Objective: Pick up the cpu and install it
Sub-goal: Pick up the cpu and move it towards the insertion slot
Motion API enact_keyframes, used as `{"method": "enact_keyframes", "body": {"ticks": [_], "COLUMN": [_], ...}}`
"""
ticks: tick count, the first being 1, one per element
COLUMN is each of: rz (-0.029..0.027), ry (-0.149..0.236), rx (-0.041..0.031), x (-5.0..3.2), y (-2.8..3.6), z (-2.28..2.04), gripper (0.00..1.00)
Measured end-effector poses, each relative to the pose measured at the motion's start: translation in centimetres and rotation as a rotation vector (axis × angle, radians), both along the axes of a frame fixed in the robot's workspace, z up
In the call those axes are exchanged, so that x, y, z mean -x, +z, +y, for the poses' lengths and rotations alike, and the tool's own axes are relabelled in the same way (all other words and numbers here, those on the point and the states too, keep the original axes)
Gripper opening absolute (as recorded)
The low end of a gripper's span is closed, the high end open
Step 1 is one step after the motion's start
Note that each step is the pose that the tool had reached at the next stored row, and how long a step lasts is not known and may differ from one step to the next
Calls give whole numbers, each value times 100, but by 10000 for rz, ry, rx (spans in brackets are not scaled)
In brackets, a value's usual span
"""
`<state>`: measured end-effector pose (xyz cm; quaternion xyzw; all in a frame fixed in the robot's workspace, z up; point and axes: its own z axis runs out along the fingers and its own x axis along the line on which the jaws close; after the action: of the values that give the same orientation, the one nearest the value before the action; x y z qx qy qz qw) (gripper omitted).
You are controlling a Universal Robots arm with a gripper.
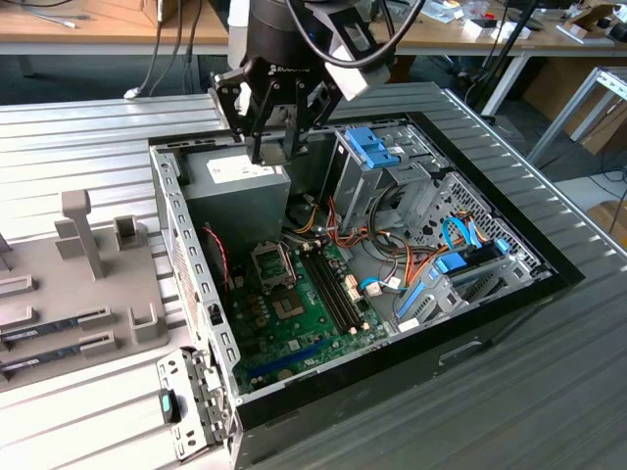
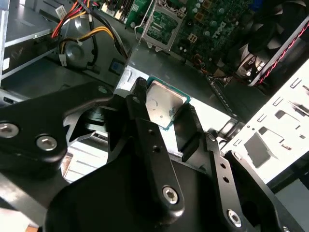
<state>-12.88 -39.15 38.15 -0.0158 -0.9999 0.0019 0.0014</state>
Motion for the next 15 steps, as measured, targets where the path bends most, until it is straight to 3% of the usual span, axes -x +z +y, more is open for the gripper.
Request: {"method": "enact_keyframes", "body": {"ticks": [15], "rz": [0], "ry": [1], "rx": [0], "x": [-69], "y": [-10], "z": [-81], "gripper": [47]}}
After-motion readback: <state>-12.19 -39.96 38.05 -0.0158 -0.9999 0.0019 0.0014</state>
